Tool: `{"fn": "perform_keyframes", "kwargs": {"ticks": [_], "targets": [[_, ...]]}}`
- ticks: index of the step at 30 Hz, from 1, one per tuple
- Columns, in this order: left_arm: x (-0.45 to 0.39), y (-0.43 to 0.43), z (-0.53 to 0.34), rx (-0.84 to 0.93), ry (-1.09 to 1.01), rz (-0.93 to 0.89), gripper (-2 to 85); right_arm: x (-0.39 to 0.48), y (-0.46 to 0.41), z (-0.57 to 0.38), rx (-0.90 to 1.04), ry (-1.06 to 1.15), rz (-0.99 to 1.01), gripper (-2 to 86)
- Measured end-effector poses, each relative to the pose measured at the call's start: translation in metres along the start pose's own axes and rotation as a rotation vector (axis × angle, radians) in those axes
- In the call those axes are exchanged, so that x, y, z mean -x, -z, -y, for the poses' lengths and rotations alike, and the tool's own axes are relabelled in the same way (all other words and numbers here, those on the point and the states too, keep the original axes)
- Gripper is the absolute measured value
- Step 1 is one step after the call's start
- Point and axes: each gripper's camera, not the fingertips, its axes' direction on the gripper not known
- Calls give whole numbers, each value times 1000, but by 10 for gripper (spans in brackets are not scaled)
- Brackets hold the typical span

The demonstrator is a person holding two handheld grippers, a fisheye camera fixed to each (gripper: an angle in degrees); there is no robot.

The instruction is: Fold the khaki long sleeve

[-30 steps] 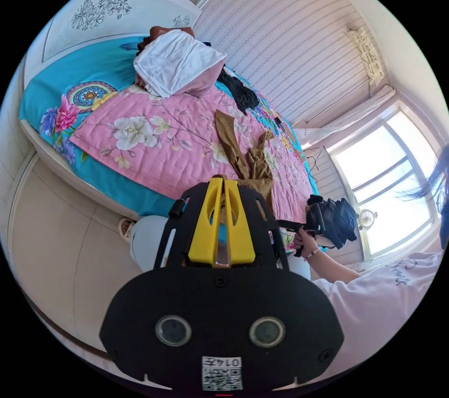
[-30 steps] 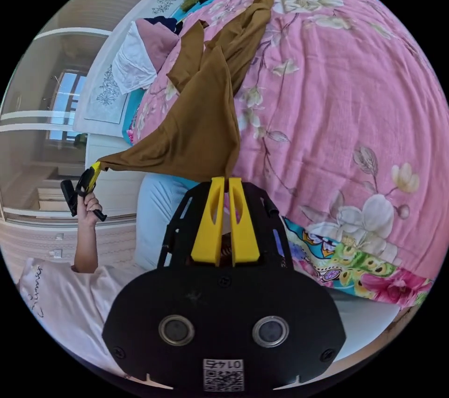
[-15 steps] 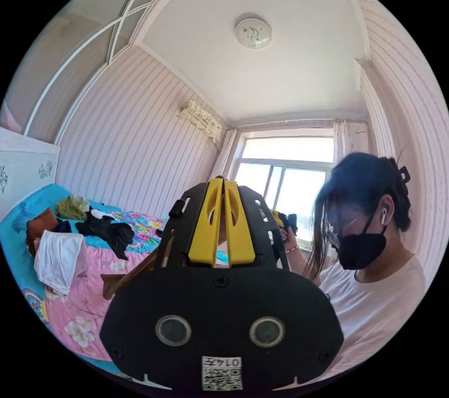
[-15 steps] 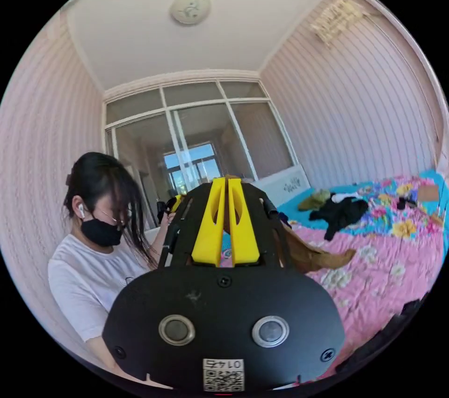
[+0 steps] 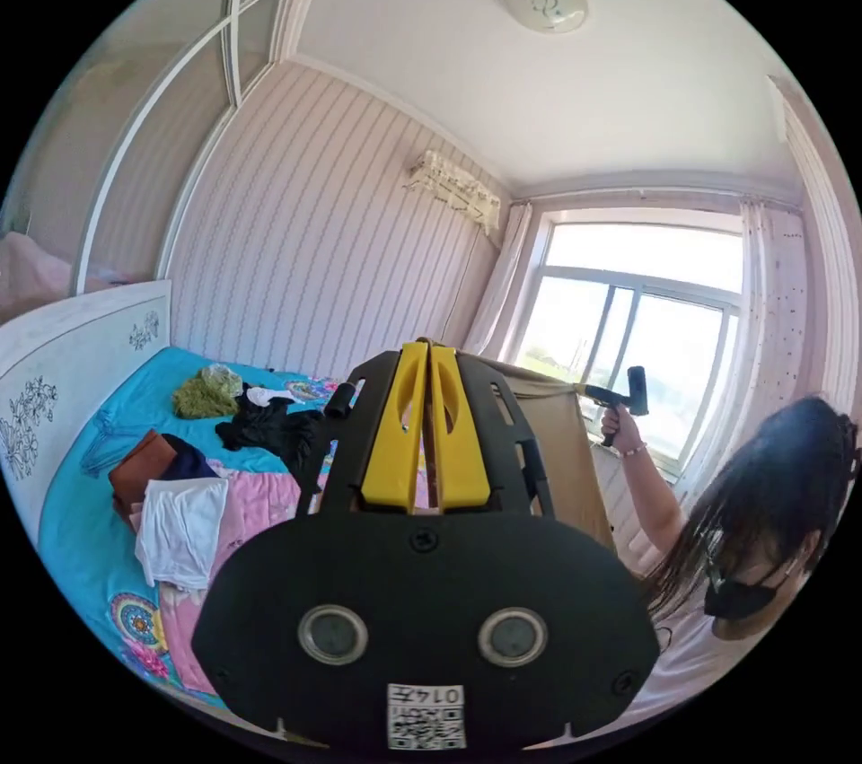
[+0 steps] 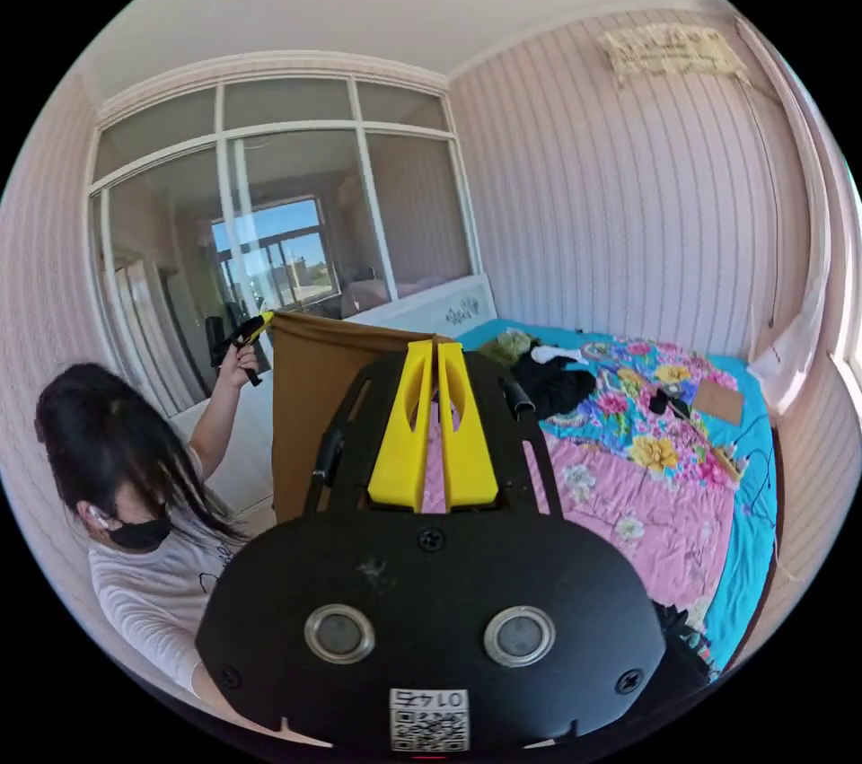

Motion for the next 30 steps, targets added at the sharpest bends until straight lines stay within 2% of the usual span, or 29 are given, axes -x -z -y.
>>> {"fn": "perform_keyframes", "kwargs": {"ticks": [3,5,7,9,11,14,16,20,22,24,26,30], "targets": [[27,-76,8,69,70,85,-10,-72,-63,1,64,-171,-96,1],[23,-93,30,7,72,87,-10,-87,-73,11,-10,-210,-160,1],[0,-91,60,-129,-23,130,-10,-79,-64,31,-136,-171,-159,1],[-15,-84,72,-208,-76,143,-10,-46,-34,57,-330,-28,-141,1],[-20,-80,72,-231,-104,144,-10,-21,-19,66,-407,73,-116,1],[-10,-81,43,-224,-134,129,-10,-1,-18,54,-403,194,-92,1],[14,-92,1,-123,-98,124,-10,-6,-32,29,-352,196,-49,1],[59,-118,-99,116,14,91,-10,-46,-95,-74,-126,89,12,1],[82,-145,-183,334,75,140,-10,-67,-134,-135,5,3,0,1],[98,-166,-249,491,141,187,-10,-100,-191,-225,192,-166,23,1],[110,-185,-310,614,236,185,-10,-123,-229,-295,300,-328,39,1],[121,-213,-411,858,364,225,-10,-157,-280,-426,427,-667,55,1]]}}
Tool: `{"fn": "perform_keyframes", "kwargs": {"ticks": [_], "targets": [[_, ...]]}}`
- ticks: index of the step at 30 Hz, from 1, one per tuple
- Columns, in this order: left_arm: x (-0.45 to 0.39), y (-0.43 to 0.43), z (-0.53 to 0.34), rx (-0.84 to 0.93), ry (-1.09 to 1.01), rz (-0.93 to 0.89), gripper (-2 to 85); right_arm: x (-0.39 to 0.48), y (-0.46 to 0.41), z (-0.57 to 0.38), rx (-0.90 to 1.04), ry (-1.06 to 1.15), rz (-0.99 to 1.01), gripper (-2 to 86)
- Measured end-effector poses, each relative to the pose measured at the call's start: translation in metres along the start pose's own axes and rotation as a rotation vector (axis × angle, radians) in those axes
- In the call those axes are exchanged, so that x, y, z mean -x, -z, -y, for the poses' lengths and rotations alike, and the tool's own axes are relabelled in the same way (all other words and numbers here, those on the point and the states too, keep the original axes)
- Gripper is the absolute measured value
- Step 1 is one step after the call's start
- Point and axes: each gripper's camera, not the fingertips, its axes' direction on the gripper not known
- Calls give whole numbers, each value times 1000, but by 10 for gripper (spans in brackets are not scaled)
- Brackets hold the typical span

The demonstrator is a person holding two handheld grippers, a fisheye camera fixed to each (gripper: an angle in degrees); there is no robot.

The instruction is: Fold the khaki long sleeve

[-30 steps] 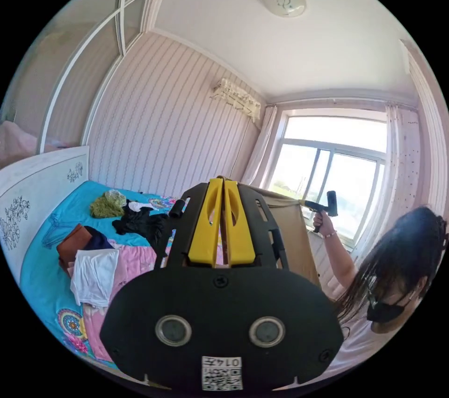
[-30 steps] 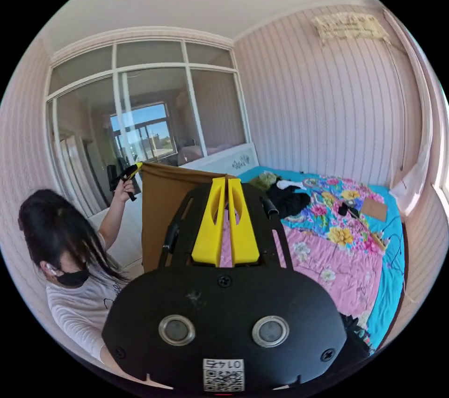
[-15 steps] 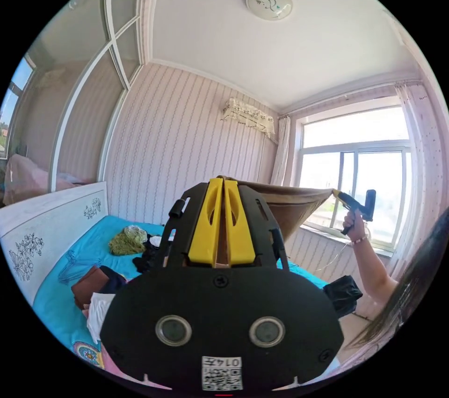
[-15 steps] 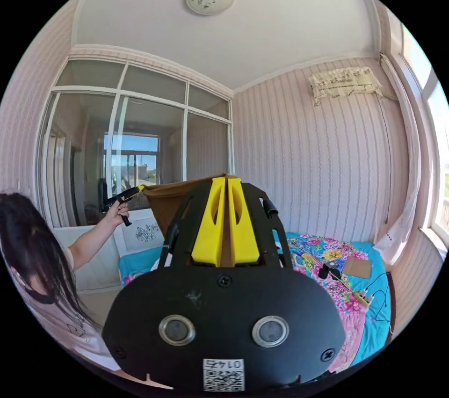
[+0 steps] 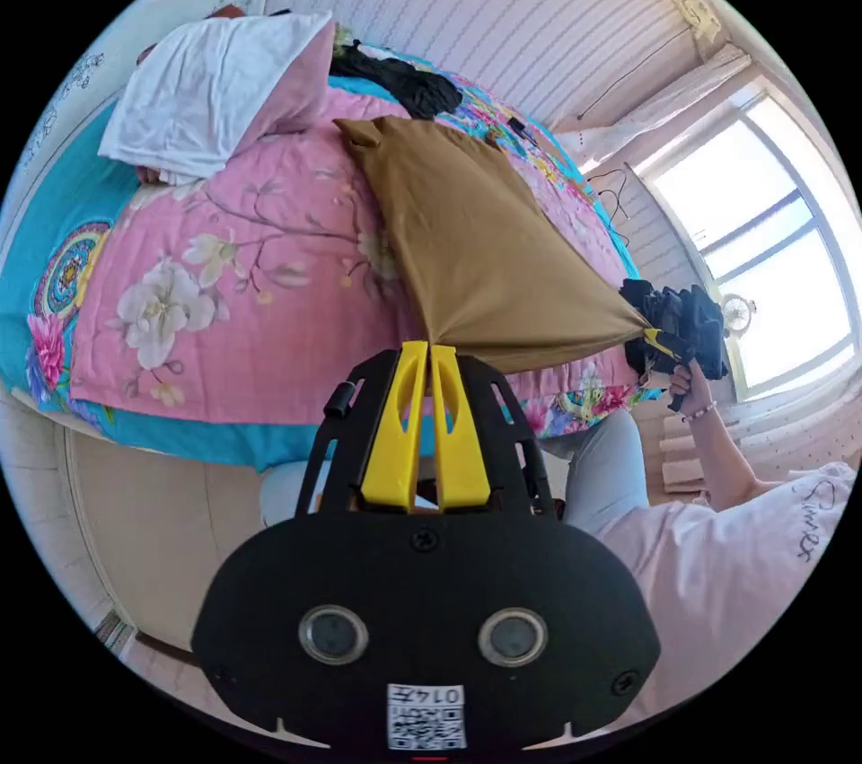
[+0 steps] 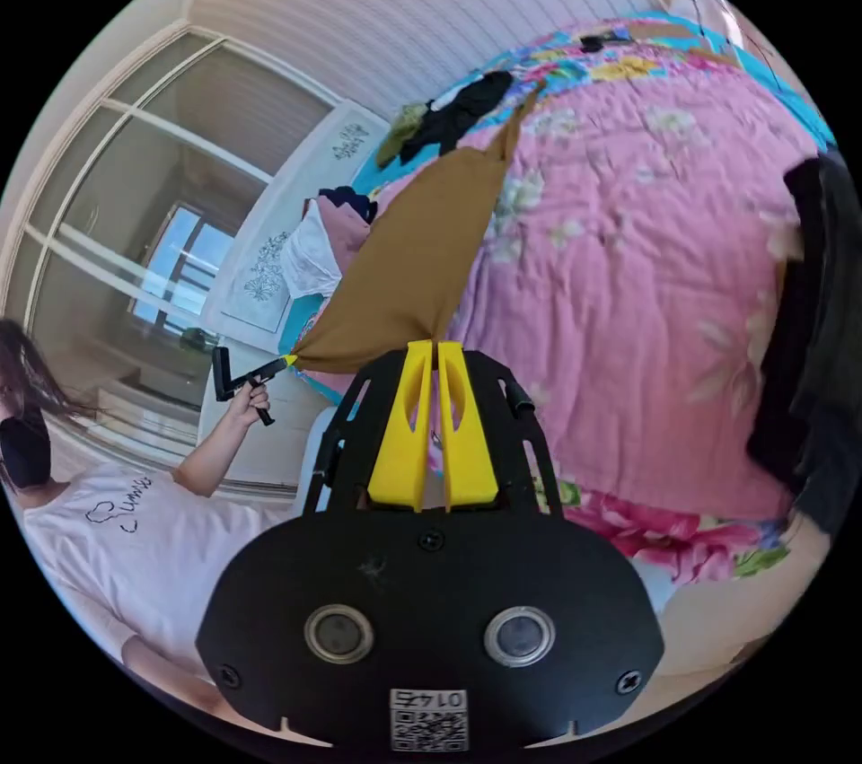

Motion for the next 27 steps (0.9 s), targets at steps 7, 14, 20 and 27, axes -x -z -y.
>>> {"fn": "perform_keyframes", "kwargs": {"ticks": [7,14,20,27], "targets": [[0,-40,-15,92,48,20,-10,-39,-57,-36,151,-112,-47,1],[-22,-44,-12,134,-59,122,-10,-41,-92,-41,272,-115,-28,1],[-34,-80,2,93,22,110,-8,-32,-150,-28,326,-98,-120,4],[-63,-72,1,39,13,172,0,-40,-171,-18,305,-132,-160,10]]}}
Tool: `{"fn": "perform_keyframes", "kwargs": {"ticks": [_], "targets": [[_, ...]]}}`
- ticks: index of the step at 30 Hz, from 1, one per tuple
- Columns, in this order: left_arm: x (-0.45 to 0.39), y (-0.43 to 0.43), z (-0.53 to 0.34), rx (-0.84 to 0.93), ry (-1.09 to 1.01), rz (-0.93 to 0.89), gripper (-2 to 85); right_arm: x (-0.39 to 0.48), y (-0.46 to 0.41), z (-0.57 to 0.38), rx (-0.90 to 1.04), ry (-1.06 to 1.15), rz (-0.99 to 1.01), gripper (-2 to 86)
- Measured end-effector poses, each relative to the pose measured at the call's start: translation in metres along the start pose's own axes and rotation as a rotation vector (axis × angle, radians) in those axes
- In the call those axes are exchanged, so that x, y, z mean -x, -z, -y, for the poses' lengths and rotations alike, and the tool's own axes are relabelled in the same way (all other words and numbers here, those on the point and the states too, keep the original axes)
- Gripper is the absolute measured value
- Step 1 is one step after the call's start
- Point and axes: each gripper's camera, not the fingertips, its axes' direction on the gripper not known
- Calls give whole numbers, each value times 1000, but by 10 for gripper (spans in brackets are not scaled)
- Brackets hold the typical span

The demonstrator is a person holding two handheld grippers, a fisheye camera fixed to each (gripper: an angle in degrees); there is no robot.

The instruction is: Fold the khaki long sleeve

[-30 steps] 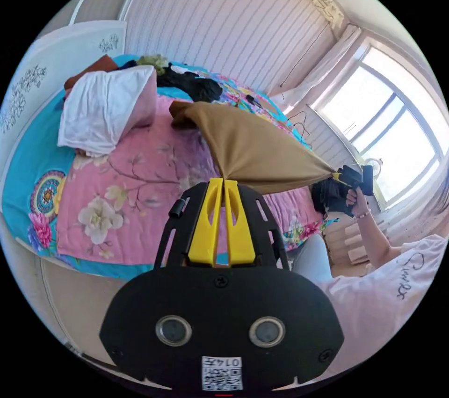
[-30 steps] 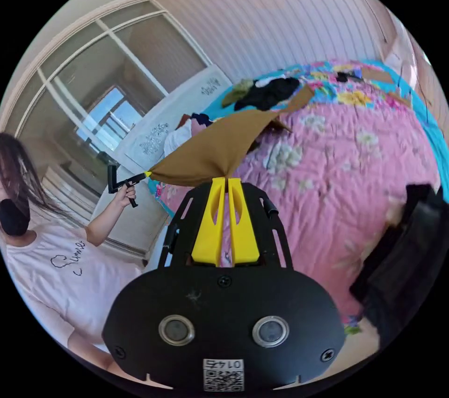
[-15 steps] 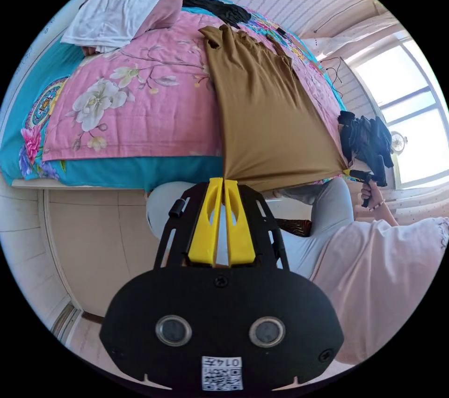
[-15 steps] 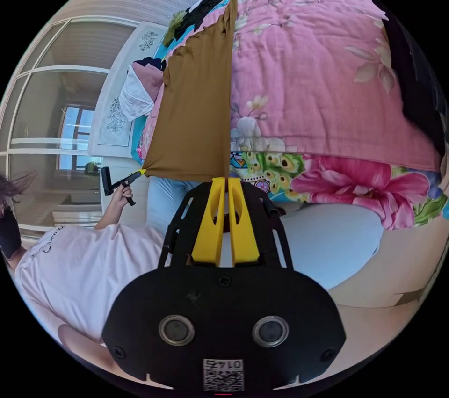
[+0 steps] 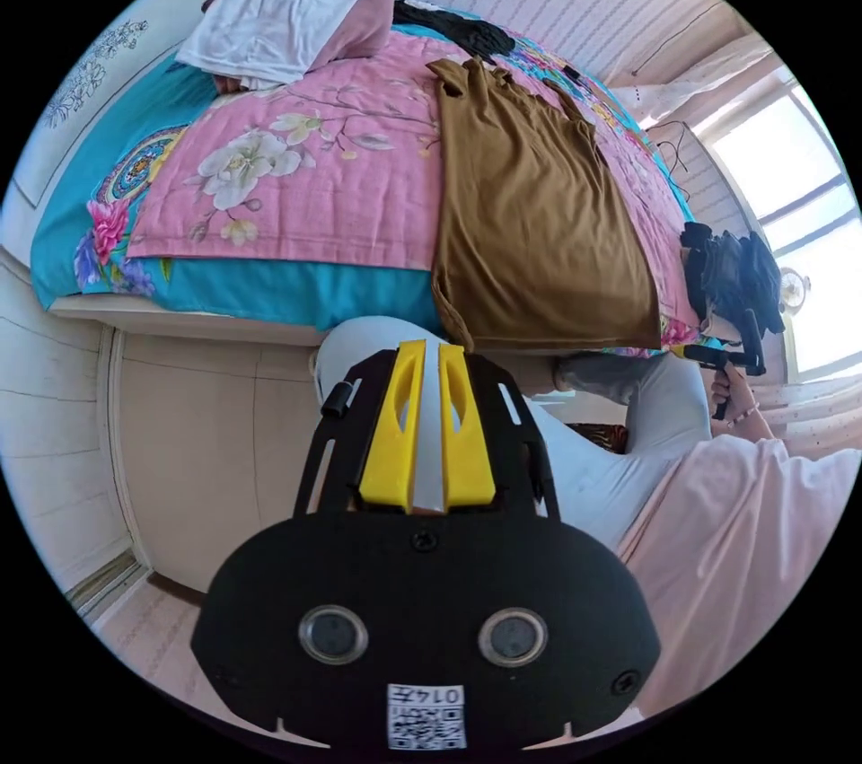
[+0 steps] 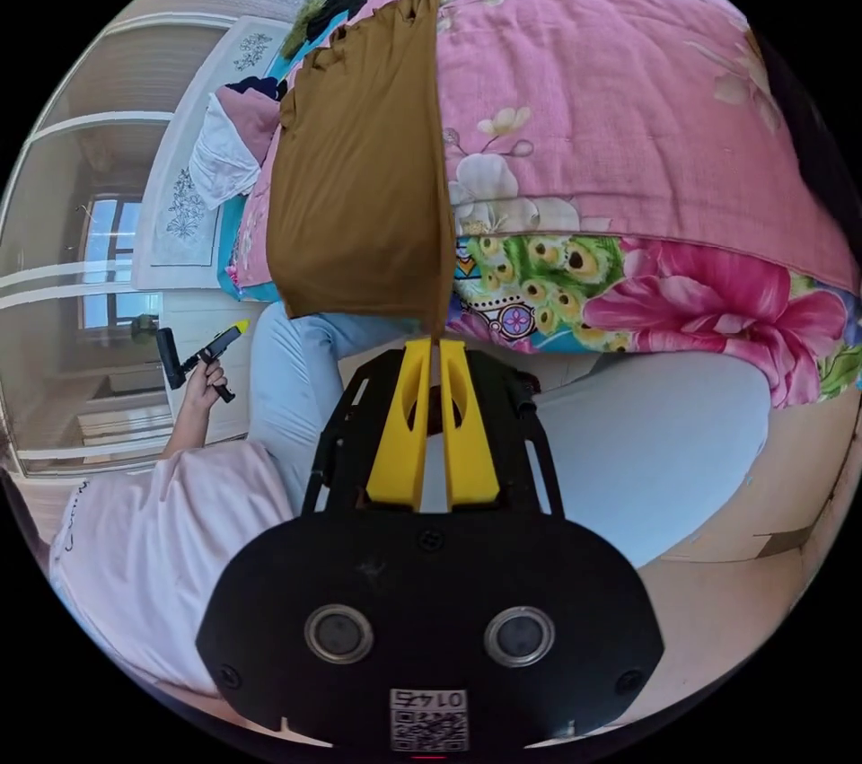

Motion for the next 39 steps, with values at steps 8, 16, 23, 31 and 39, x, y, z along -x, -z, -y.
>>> {"fn": "perform_keyframes", "kwargs": {"ticks": [8,16,23,31,39], "targets": [[-85,18,71,-116,-263,13,-4,-5,49,6,-167,76,-145,38],[-227,-89,276,-104,-536,-67,41,-1,75,177,-336,198,-229,78],[-306,-208,435,-28,-501,-41,47,9,23,412,-336,209,-120,78],[-338,-262,480,140,-464,-80,-4,-41,23,432,-371,83,33,12],[-386,-271,524,215,-491,-45,-4,-89,65,230,-247,-228,-67,5]]}}
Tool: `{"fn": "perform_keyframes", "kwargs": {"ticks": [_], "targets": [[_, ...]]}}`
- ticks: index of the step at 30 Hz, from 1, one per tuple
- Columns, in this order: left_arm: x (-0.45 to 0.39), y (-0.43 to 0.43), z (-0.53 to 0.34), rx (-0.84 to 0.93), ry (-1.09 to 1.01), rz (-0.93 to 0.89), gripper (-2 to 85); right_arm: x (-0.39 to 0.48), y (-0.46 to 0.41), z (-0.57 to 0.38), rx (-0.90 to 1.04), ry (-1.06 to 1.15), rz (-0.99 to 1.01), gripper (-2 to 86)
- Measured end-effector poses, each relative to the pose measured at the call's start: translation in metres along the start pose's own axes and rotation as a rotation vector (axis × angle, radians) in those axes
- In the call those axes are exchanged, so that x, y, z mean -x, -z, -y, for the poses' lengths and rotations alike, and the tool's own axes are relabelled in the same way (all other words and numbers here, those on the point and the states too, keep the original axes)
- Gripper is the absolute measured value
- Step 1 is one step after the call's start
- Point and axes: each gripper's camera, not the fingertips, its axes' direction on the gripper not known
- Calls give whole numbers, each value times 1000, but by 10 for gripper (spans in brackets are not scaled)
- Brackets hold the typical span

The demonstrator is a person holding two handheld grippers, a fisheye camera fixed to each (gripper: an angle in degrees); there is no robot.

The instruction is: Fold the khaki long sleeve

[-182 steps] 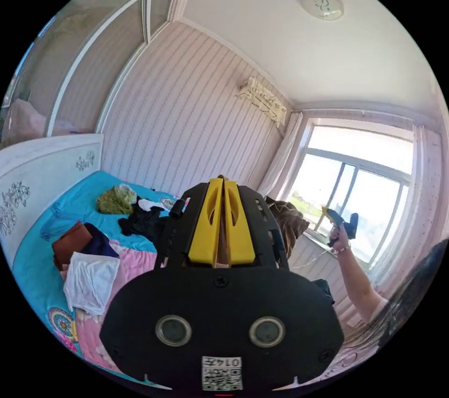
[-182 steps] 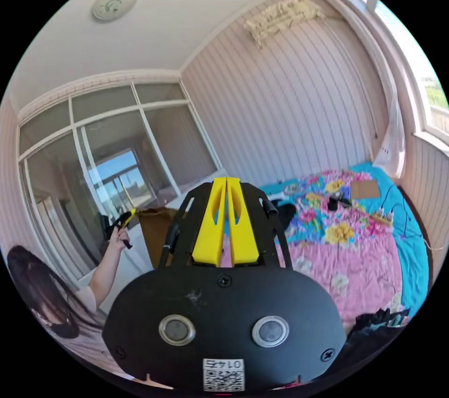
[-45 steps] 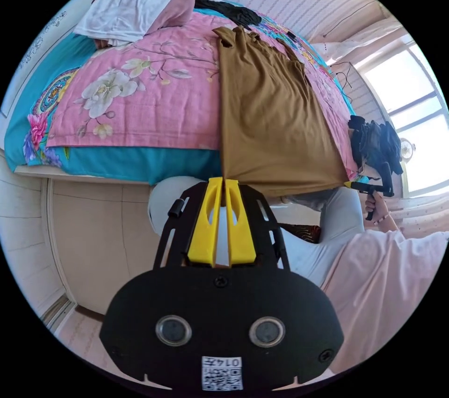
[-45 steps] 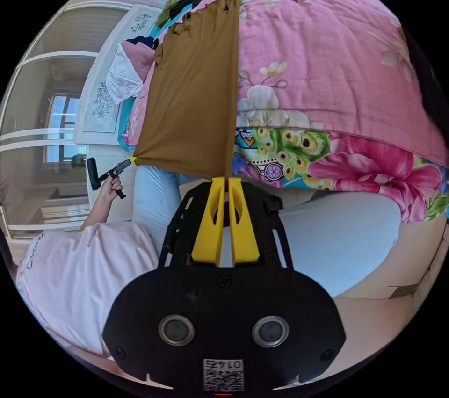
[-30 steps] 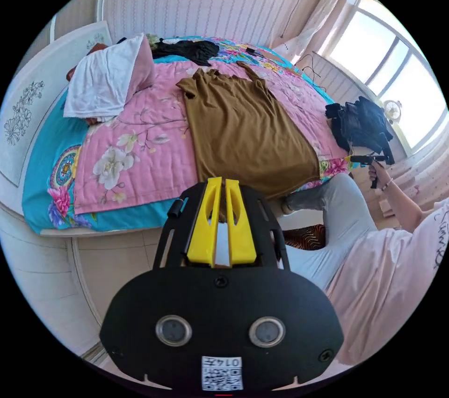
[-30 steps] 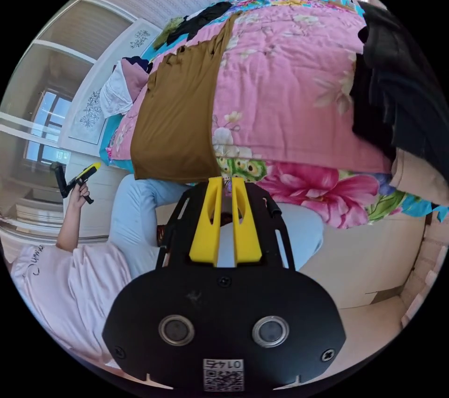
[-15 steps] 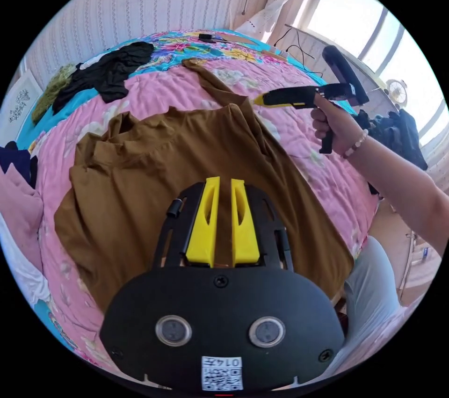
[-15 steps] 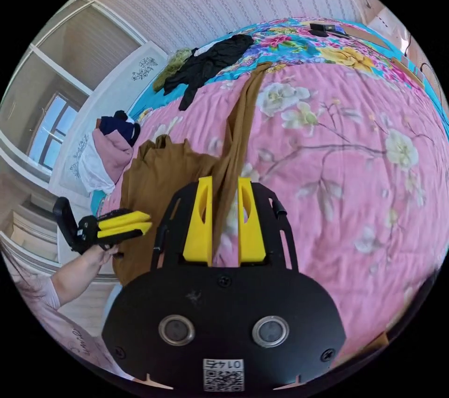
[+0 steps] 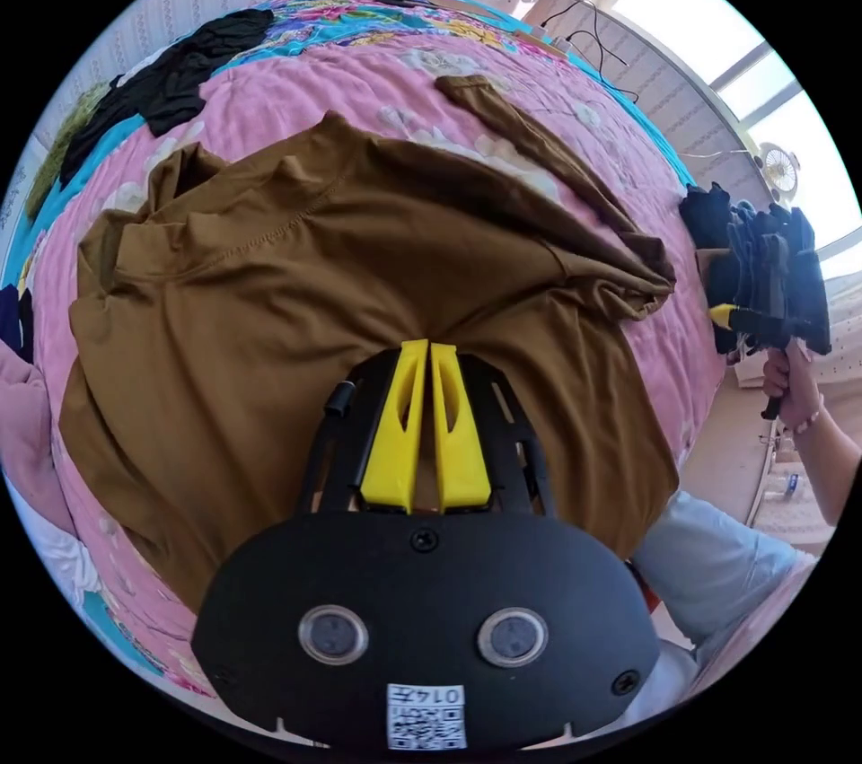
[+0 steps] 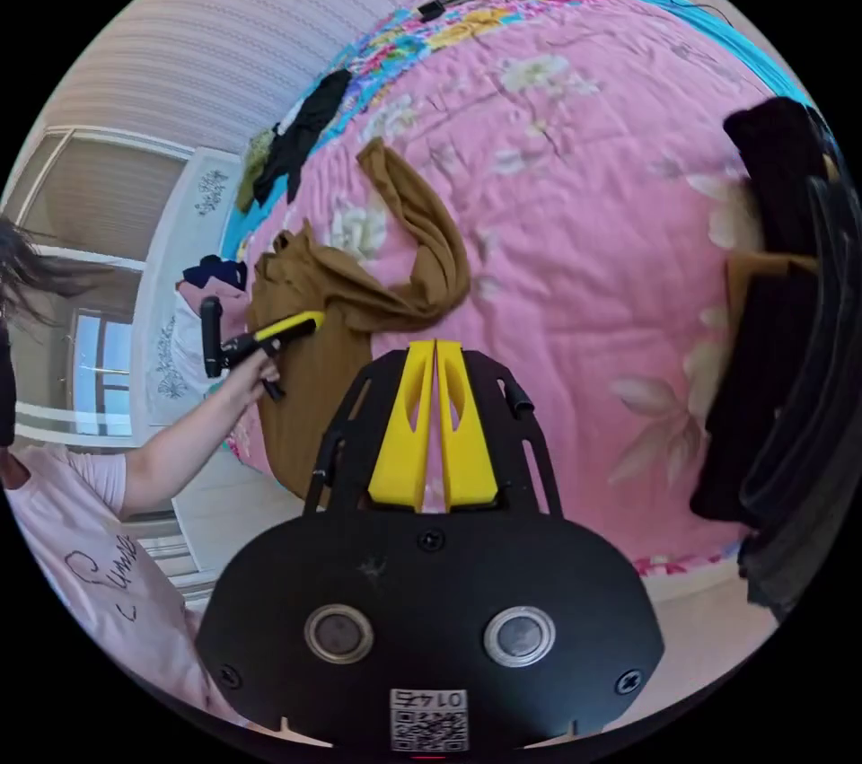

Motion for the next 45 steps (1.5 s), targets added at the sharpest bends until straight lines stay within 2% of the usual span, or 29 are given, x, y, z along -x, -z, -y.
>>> {"fn": "perform_keyframes", "kwargs": {"ticks": [2,4,8,12,16,18,20,23,27,30,33,36,40,43,45], "targets": [[-6,6,14,25,0,10,2,-11,0,-8,68,-33,-51,8],[-21,24,33,-17,-29,21,12,-14,4,4,57,-22,-52,15],[-50,37,76,-79,-70,24,33,22,-5,83,-40,202,-87,42],[-74,7,136,-31,-69,10,65,56,-50,160,-71,341,-108,76],[-86,-22,171,45,-68,6,53,39,-94,186,36,291,-111,26],[-89,-19,178,44,-78,-3,19,15,-62,170,-57,221,11,13],[-92,-13,182,23,-80,-16,-1,-4,-23,137,-150,175,41,8],[-100,5,186,-24,-92,-18,-8,-33,44,53,-235,103,8,4],[-109,26,196,-76,-102,-37,-10,-68,104,-73,-162,-118,-167,3],[-116,25,206,-63,-103,-24,-10,-93,107,-129,-57,-212,-240,3],[-130,31,217,-56,-115,30,-9,-129,95,-163,26,-313,-218,8],[-160,48,222,-74,-200,99,-9,-159,95,-192,-60,-403,-145,26],[-218,51,224,-27,-333,31,-5,-188,88,-207,-127,-449,-104,68],[-262,29,226,49,-397,-54,16,-195,80,-205,-226,-408,-43,81],[-287,17,231,78,-428,-78,30,-191,59,-196,-219,-322,-111,77]]}}
